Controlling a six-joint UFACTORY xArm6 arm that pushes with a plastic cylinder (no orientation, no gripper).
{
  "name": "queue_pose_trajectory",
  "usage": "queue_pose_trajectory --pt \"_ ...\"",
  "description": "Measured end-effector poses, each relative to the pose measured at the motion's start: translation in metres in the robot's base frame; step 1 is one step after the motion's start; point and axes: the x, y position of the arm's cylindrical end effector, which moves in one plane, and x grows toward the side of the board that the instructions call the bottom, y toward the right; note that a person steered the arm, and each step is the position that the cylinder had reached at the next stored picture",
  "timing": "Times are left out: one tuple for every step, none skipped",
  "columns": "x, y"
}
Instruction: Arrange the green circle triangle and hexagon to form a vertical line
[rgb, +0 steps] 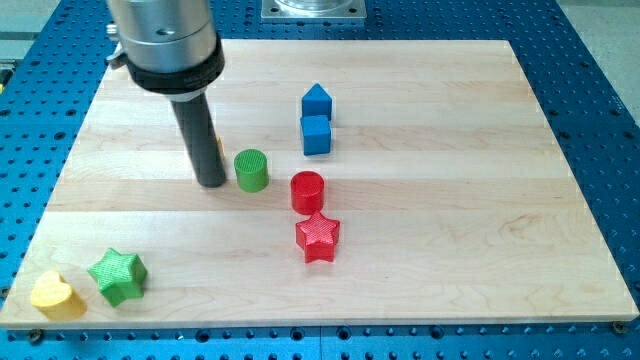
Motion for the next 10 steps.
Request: queue_pose_trajectory --pt "0.000 0.030" --pt "0.000 0.043" --pt "0.014 0.043" --pt "0.020 0.043" --pt "0.020 0.049" --pt "0.020 0.071" --pt "0.012 0.079" --pt "0.000 0.079" --pt "0.000 0.058" --pt "0.008 0.009"
